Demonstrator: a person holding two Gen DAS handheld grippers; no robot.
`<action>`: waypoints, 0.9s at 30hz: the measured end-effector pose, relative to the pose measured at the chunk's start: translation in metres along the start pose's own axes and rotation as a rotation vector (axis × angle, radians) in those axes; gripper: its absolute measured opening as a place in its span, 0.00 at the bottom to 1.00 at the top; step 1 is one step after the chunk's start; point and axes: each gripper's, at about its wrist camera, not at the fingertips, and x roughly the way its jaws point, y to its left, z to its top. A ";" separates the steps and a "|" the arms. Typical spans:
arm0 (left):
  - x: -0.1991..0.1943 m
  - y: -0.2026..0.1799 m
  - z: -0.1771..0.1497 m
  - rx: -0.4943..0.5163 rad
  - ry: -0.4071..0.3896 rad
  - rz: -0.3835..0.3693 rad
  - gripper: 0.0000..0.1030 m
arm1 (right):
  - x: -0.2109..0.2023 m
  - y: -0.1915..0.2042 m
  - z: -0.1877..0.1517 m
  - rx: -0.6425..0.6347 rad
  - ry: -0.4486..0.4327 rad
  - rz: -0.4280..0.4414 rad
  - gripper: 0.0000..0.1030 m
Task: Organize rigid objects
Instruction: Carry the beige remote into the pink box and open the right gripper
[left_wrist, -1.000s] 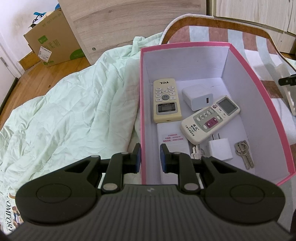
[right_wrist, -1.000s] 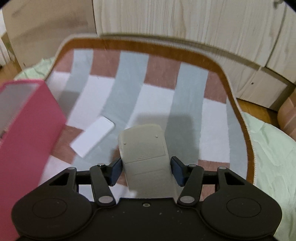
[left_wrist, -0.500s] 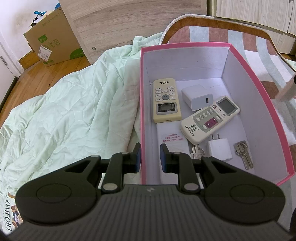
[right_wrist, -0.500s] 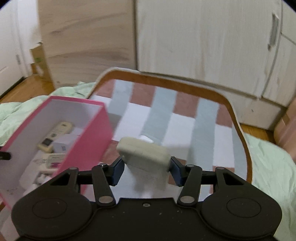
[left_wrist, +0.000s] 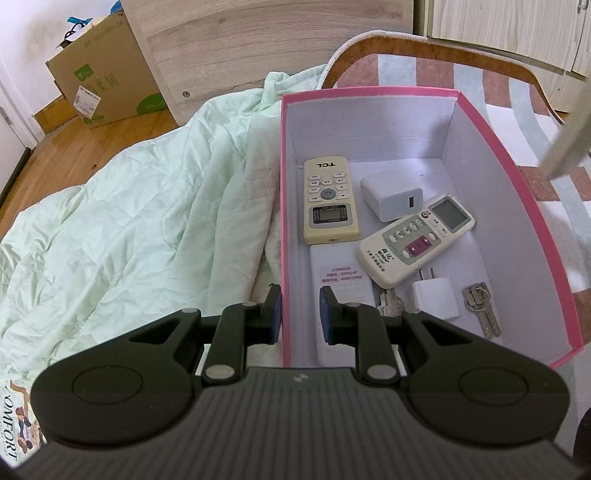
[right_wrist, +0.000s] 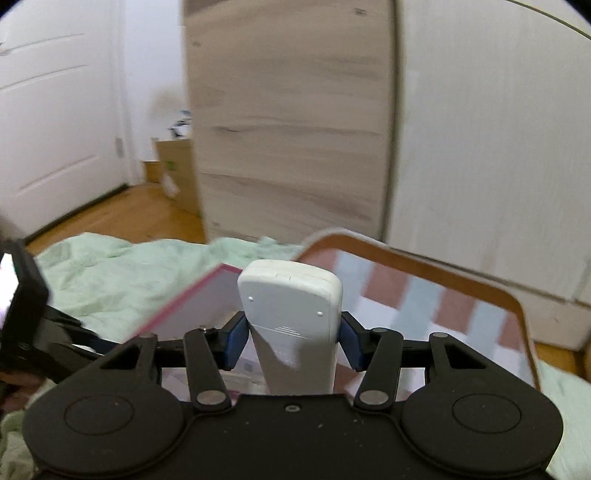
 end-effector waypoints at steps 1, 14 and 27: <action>0.000 0.000 0.000 0.000 0.000 0.000 0.19 | 0.004 0.004 0.003 -0.011 -0.001 0.018 0.56; 0.000 0.003 -0.002 -0.011 -0.010 -0.009 0.19 | 0.113 0.048 -0.016 -0.062 0.048 0.032 0.56; 0.000 0.012 -0.001 -0.046 -0.006 -0.057 0.19 | 0.103 0.096 -0.054 -0.339 0.186 -0.002 0.52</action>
